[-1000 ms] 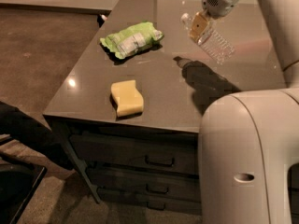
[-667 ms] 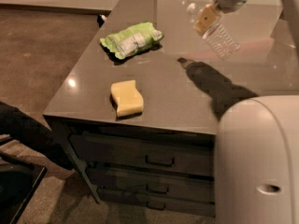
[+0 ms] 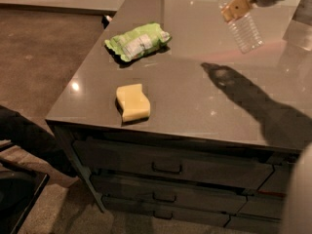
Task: Place water bottle upright
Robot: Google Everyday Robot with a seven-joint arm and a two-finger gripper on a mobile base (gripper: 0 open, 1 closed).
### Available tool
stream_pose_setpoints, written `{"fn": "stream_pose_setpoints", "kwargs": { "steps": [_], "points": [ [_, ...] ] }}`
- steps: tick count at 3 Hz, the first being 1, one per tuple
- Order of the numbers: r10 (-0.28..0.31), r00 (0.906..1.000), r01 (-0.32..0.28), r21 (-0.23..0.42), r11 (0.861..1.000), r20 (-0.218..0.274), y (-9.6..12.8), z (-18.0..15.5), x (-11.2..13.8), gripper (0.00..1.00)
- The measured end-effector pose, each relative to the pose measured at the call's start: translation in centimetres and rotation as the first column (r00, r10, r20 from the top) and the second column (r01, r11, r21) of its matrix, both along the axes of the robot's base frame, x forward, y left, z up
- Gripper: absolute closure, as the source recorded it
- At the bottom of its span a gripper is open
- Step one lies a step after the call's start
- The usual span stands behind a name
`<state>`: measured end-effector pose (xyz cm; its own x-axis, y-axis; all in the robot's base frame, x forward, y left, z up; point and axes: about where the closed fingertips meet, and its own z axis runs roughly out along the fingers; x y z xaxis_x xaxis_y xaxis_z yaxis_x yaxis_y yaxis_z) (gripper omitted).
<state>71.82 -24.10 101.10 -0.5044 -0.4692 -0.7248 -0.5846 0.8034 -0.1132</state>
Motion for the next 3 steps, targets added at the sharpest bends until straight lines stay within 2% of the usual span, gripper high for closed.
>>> {"fn": "stream_pose_setpoints", "kwargs": {
  "steps": [1,2,3],
  "points": [
    [0.021,0.9934,-0.021,0.006,1.0,0.113,-0.7,0.0,-1.6,1.0],
    [0.037,0.983,-0.048,0.062,0.997,0.18,-0.1,-2.7,-2.9,1.0],
    [0.034,0.9568,-0.085,0.166,0.982,0.289,1.4,-4.0,-2.7,1.0]
  ]
}}
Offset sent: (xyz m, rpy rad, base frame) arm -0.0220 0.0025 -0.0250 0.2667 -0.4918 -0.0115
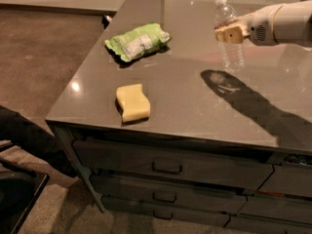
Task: Place water bottle upright
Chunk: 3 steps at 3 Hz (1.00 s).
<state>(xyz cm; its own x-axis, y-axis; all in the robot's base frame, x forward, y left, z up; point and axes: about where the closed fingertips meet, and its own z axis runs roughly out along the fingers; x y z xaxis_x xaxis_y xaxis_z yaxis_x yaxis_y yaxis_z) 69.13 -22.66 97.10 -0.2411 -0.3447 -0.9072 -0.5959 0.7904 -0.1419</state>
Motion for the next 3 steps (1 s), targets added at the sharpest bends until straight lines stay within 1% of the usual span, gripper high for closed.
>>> {"fn": "stream_pose_setpoints", "kwargs": {
  "steps": [1,2,3],
  "points": [
    [0.004,0.9944,-0.013,0.083,0.996,0.106,0.8,-0.1,0.9,1.0],
    [0.019,0.9814,-0.046,0.139,0.989,0.191,1.3,-0.3,1.3,1.0],
    [0.028,0.9681,-0.078,0.193,0.978,0.249,1.8,-1.2,1.5,1.0]
  ]
}}
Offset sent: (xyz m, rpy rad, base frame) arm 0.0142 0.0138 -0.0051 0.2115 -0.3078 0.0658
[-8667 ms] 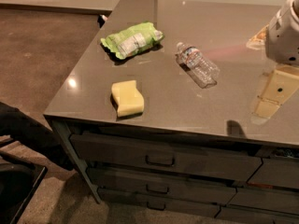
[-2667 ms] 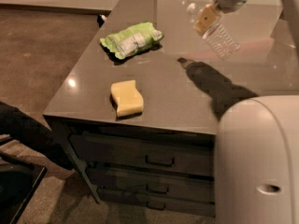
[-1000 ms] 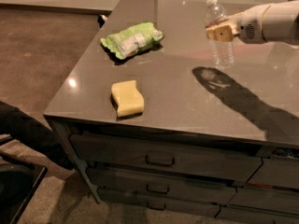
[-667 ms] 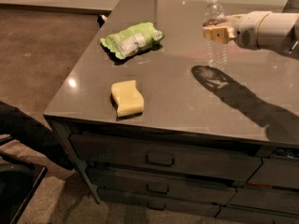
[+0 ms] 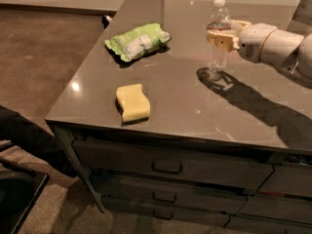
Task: Place water bottle upright
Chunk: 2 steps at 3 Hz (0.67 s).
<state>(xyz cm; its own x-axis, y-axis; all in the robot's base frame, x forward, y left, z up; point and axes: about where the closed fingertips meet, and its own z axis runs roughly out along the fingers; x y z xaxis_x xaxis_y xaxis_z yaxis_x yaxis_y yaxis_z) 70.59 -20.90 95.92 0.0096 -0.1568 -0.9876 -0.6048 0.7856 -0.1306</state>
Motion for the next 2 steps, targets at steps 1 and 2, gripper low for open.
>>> {"fn": "stream_pose_setpoints", "kwargs": {
  "steps": [1,2],
  "points": [
    [0.01,0.9996,-0.011,0.035,0.999,0.028,0.17,-0.52,0.04,1.0],
    [0.011,0.9991,-0.014,0.079,0.997,0.041,0.16,-0.88,0.08,1.0]
  ]
}}
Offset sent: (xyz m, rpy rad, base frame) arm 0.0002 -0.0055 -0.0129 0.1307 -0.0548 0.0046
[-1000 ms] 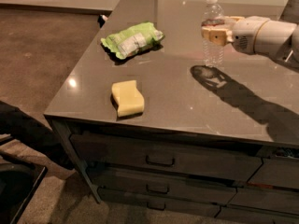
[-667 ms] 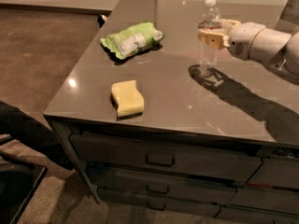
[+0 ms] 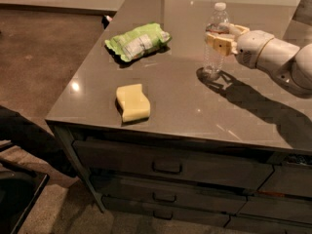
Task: Place water bottle upright
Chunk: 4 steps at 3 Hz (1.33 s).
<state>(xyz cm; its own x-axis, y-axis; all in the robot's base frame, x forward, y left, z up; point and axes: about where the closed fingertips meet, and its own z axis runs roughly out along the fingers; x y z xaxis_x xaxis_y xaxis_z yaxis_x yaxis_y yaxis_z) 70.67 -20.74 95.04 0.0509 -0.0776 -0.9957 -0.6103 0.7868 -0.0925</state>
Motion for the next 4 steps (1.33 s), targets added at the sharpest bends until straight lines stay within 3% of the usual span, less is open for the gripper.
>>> {"fn": "stream_pose_setpoints", "kwargs": {
  "steps": [1,3,4],
  "points": [
    [-0.01,0.9999,0.01,0.045,0.999,0.002,-0.32,-0.3,0.01,0.98],
    [-0.024,0.9997,0.023,0.097,0.995,0.004,-0.64,-0.93,0.09,0.53],
    [-0.016,0.9999,0.015,0.076,0.997,0.007,-0.36,-1.03,0.09,0.31]
  ]
}}
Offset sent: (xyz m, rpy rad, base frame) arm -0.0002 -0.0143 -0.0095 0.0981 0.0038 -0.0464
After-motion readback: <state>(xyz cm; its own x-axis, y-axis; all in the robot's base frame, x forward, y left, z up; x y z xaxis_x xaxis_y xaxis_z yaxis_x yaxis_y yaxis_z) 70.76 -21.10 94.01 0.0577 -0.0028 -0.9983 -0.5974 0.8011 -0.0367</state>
